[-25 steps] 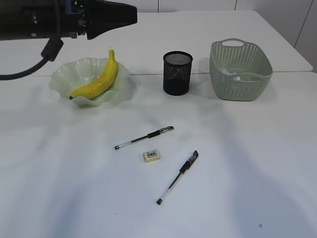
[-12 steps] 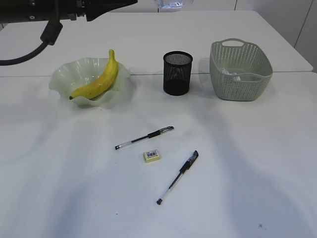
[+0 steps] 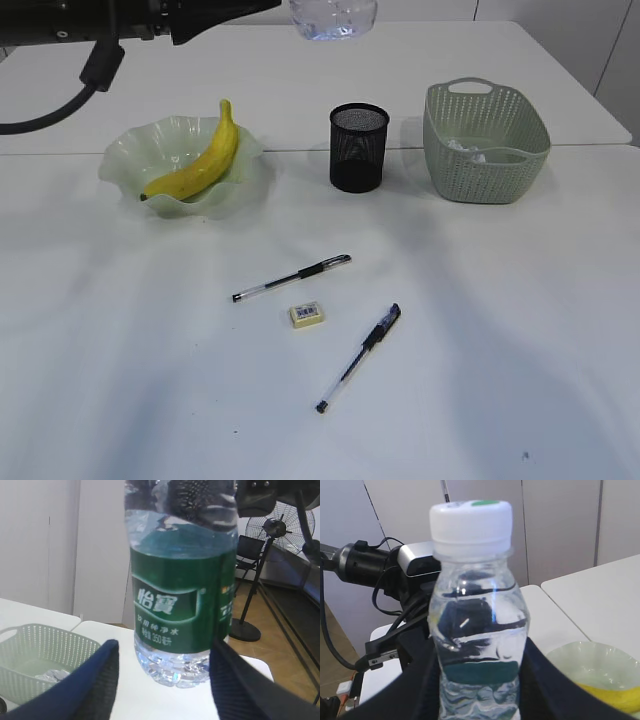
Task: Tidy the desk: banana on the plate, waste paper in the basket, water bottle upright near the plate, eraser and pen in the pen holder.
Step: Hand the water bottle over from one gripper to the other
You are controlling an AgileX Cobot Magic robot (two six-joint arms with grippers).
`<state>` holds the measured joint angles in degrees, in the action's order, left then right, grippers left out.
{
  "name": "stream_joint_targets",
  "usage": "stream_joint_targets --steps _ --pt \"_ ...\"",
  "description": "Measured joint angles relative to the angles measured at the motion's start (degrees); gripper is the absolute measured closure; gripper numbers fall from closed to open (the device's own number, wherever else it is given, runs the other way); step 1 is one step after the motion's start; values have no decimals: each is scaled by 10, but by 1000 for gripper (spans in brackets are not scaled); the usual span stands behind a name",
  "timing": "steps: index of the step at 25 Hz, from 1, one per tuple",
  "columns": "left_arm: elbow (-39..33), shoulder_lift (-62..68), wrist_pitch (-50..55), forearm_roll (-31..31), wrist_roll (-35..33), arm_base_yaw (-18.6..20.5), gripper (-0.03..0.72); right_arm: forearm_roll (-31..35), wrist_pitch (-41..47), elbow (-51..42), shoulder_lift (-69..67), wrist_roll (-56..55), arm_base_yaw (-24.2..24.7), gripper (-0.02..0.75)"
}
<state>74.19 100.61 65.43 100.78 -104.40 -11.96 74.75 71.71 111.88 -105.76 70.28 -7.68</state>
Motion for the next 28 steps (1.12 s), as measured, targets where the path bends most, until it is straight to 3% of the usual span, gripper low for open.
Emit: stream_joint_targets --steps 4,11,16,28 --pt "0 0 1 0 7 0 185 1 -2 0 0 0 0 453" --pt "0 0 7 0 9 -1 162 1 -2 0 0 0 -5 453" --pt "0 0 3 0 10 -12 101 1 -2 0 0 0 -5 453" --pt "48 0 -15 0 33 -34 88 1 -2 0 0 0 -6 453"
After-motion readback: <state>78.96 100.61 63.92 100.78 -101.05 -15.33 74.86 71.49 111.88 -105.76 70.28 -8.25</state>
